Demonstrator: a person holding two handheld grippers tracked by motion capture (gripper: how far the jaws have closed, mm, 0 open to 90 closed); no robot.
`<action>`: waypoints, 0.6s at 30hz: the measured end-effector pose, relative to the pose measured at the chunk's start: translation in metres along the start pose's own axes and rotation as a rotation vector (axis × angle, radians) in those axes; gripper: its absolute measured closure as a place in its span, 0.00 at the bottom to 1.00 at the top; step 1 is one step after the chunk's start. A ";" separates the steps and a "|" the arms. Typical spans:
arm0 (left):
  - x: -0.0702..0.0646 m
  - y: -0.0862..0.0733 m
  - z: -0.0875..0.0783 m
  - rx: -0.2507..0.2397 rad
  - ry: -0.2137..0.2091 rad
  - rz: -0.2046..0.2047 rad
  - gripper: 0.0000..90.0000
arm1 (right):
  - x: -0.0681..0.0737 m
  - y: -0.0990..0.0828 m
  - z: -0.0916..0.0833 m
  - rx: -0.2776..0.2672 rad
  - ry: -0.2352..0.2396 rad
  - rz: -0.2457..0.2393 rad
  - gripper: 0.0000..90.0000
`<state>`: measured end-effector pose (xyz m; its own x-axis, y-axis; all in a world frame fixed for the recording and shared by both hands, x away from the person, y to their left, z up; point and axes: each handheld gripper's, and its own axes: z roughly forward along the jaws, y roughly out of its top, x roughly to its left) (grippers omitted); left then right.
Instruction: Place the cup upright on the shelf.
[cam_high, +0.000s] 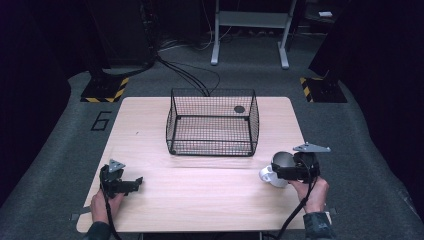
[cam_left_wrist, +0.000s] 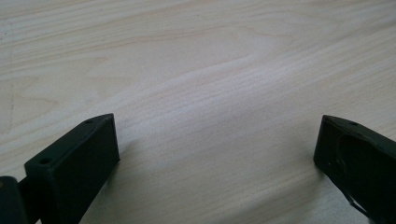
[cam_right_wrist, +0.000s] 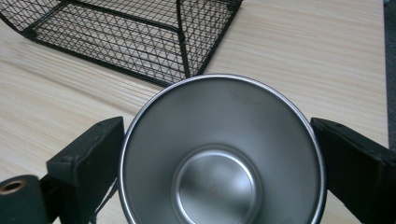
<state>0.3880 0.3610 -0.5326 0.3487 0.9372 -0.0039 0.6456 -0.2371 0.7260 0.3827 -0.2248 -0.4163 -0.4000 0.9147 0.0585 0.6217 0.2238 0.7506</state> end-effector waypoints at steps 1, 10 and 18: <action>0.001 0.000 0.000 0.001 -0.004 0.009 0.00 | 0.002 0.001 0.000 -0.003 0.007 -0.008 0.07; 0.006 0.006 0.004 0.010 -0.028 0.035 0.00 | 0.020 0.012 0.005 0.005 0.048 -0.050 0.07; 0.006 0.006 0.006 0.005 -0.022 0.031 0.00 | 0.036 0.021 0.010 0.008 0.092 -0.083 0.07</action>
<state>0.3977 0.3634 -0.5321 0.3831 0.9237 0.0035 0.6376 -0.2672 0.7225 0.3877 -0.1839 -0.4050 -0.5105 0.8580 0.0566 0.5886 0.3007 0.7504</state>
